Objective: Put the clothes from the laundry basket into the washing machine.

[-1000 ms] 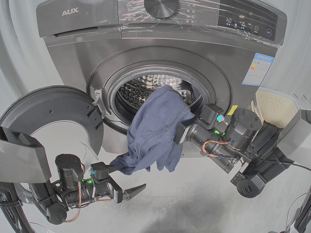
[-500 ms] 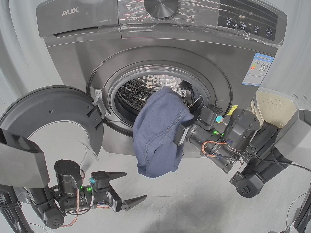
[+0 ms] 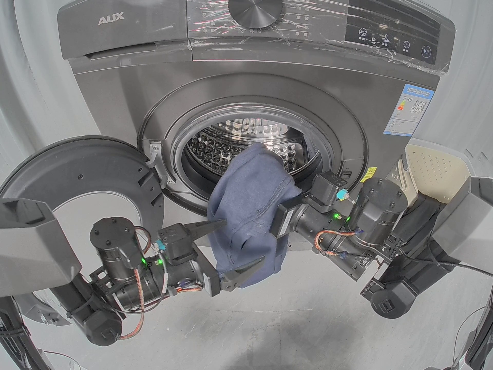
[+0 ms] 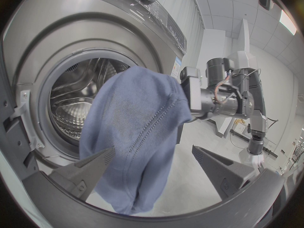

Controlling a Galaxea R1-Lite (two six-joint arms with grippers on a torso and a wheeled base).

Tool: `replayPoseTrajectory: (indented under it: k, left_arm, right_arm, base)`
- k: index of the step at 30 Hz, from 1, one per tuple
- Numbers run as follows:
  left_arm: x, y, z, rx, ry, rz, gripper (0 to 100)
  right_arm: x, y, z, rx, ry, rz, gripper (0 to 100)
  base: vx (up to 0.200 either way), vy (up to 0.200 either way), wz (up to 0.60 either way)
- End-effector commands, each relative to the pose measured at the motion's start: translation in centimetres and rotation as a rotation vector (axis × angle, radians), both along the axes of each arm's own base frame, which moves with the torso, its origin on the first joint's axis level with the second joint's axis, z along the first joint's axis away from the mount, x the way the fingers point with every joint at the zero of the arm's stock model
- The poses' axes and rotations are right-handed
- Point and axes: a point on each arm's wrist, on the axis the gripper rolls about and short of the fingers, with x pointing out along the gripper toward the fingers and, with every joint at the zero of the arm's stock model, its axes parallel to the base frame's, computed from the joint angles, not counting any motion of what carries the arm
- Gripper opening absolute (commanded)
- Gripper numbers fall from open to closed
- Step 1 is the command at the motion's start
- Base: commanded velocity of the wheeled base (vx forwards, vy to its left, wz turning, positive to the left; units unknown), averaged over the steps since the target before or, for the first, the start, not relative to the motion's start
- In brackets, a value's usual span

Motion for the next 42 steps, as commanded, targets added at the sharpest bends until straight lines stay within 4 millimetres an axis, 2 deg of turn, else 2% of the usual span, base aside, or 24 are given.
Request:
replayPoseTrajectory:
  k: [1, 8, 9, 12, 15, 22, 23, 29, 32, 35, 39, 40, 41, 42]
  left_arm:
    - [2.5, -1.9, -2.1, 0.009, 0.019, -0.004, 100]
    - [5.0, -3.1, -4.0, 0.011, 0.019, 0.014, 100]
    - [5.0, -3.1, -4.0, 0.011, 0.019, 0.014, 100]
    - [7.0, -3.9, -4.0, -0.034, -0.002, 0.084, 100]
    - [8.6, -3.8, -3.9, -0.066, -0.020, 0.127, 100]
    - [10.0, -4.1, -4.4, -0.077, -0.037, 0.159, 100]
    - [10.0, -4.1, -4.5, -0.079, -0.036, 0.167, 0]
    - [10.0, -4.0, -4.3, -0.083, -0.038, 0.174, 0]
    - [10.2, -3.6, -4.1, -0.094, -0.032, 0.192, 0]
    - [10.4, -2.9, -3.4, -0.110, -0.043, 0.239, 0]
    - [9.7, -2.3, -1.1, -0.158, -0.061, 0.254, 0]
    - [9.7, -2.3, -1.1, -0.158, -0.061, 0.254, 0]
    - [9.0, -2.0, 0.2, -0.178, -0.071, 0.252, 0]
    - [8.8, -2.0, 0.5, -0.181, -0.074, 0.249, 0]
  right_arm:
    - [-0.6, 0.5, 0.1, 0.002, 0.003, 0.001, 0]
    - [-1.8, 1.5, 0.0, 0.005, 0.013, 0.026, 0]
    - [-1.8, 1.5, 0.0, 0.005, 0.013, 0.026, 0]
    - [-3.1, 1.9, -0.4, -0.010, 0.035, 0.035, 0]
    - [-3.8, 2.1, -0.6, -0.014, 0.050, 0.052, 0]
    - [-4.5, 2.3, -0.1, 0.002, 0.050, 0.061, 0]
    - [-4.6, 2.3, -0.1, 0.006, 0.053, 0.064, 0]
    - [-4.5, 2.2, -0.1, 0.012, 0.054, 0.060, 0]
    - [-4.3, 1.2, 0.8, 0.032, 0.043, 0.038, 0]
    - [-3.9, -0.7, 1.0, 0.028, 0.048, -0.008, 0]
    - [-3.5, -3.5, -0.6, -0.029, 0.107, -0.073, 0]
    - [-3.5, -3.5, -0.6, -0.029, 0.107, -0.073, 0]
    - [-3.3, -4.6, -1.8, -0.061, 0.141, -0.097, 0]
    - [-3.3, -4.7, -1.9, -0.066, 0.146, -0.099, 0]
  base:
    - [0.000, 0.000, 0.00]
    - [0.000, 0.000, 0.00]
    - [0.000, 0.000, 0.00]
    - [0.000, 0.000, 0.00]
    - [0.000, 0.000, 0.00]
    - [0.000, 0.000, 0.00]
    - [0.000, 0.000, 0.00]
    - [0.000, 0.000, 0.00]
    - [0.000, 0.000, 0.00]
    - [0.000, 0.000, 0.00]
    - [0.000, 0.000, 0.00]
    - [0.000, 0.000, 0.00]
    - [0.000, 0.000, 0.00]
    - [0.000, 0.000, 0.00]
